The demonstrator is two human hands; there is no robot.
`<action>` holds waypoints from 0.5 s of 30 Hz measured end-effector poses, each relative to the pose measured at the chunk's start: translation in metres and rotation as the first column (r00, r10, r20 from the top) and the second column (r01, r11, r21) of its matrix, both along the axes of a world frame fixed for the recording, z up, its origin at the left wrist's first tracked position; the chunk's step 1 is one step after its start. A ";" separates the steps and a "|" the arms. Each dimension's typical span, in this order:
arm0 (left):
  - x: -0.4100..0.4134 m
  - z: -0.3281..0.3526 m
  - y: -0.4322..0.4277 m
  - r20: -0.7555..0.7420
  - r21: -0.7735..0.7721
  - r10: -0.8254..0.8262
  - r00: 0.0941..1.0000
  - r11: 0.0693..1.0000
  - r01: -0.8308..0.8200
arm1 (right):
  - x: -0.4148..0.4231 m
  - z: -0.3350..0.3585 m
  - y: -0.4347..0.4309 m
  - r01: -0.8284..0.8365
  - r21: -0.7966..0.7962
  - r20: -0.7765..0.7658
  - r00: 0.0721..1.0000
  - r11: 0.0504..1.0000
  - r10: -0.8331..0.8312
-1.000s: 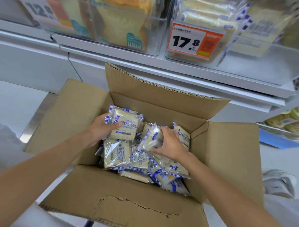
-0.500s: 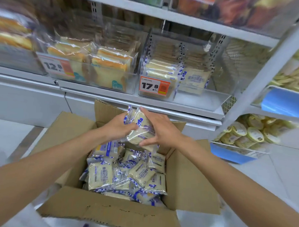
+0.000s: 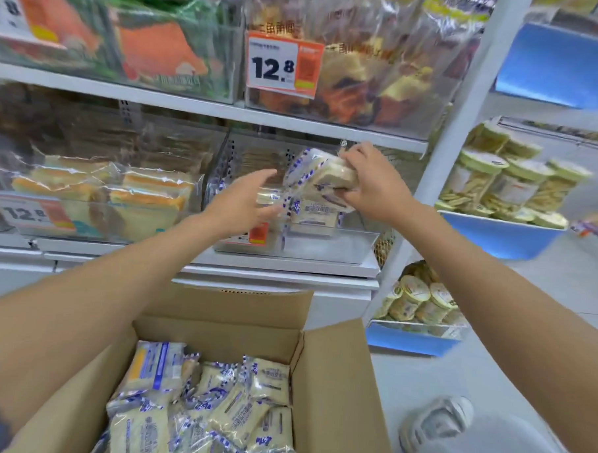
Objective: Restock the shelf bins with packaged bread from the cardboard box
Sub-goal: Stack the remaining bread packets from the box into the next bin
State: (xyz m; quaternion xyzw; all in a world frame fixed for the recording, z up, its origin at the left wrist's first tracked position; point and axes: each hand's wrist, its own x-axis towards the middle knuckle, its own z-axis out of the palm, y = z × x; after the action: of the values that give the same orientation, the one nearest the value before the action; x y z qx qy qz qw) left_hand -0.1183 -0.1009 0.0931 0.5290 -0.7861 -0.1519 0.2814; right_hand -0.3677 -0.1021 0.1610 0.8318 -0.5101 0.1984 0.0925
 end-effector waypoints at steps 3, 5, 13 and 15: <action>0.007 -0.019 -0.026 0.333 -0.099 0.050 0.942 0.995 -0.018 | -0.008 -0.014 -0.030 0.127 0.129 -0.194 0.976 0.983 -0.101; 0.015 -0.034 -0.038 0.526 -0.111 0.051 0.849 0.994 0.010 | -0.010 -0.034 -0.048 0.200 0.213 -0.314 0.941 0.957 -0.127; 0.021 -0.057 -0.043 0.586 -0.233 0.102 0.804 0.971 0.046 | 0.000 -0.081 -0.088 0.241 0.487 -0.301 0.948 0.839 -0.098; 0.021 -0.057 -0.043 0.577 -0.238 0.108 0.810 0.971 0.040 | -0.001 -0.079 -0.090 0.212 0.500 -0.265 0.960 0.839 -0.085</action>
State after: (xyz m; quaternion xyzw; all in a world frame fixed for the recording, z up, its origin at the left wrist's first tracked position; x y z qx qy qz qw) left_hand -0.0976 -0.1435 0.0357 0.5262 -0.8372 0.1190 0.0896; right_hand -0.3685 -0.1920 0.0824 0.8003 -0.5937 -0.0548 -0.0633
